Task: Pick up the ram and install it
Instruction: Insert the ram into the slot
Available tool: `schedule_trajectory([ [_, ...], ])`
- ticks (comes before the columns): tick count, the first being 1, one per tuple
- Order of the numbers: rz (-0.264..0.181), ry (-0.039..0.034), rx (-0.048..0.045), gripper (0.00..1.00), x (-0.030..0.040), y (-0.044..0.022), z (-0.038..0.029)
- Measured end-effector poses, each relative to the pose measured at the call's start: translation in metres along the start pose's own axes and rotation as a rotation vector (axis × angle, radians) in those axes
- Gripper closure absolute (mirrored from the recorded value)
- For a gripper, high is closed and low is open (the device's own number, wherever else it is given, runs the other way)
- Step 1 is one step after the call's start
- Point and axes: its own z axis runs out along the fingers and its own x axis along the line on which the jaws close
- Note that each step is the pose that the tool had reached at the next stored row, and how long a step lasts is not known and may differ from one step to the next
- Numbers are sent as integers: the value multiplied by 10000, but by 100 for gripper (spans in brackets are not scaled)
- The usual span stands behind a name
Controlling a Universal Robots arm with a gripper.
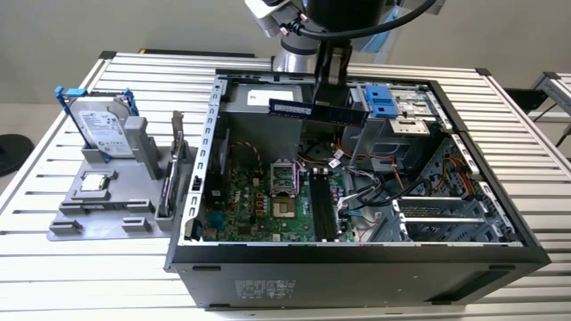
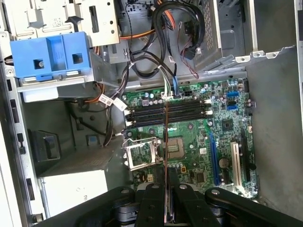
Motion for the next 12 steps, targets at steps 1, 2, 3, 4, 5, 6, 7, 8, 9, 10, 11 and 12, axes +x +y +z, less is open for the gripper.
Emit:
schedule_trajectory([
  [1,41,1,0,100,0,0,0],
  [2,81,1,1,100,0,0,0],
  [3,120,2,1,100,0,0,0],
  [4,159,3,2,100,0,0,0],
  [5,200,4,2,100,0,0,0],
  [6,239,5,3,100,0,0,0],
  [7,280,5,4,100,0,0,0],
  [8,319,6,4,100,0,0,0],
  [9,358,6,5,100,0,0,-1],
  [10,401,8,5,100,0,0,0],
  [11,440,9,5,100,0,0,0],
  [12,481,10,6,100,0,0,0],
])
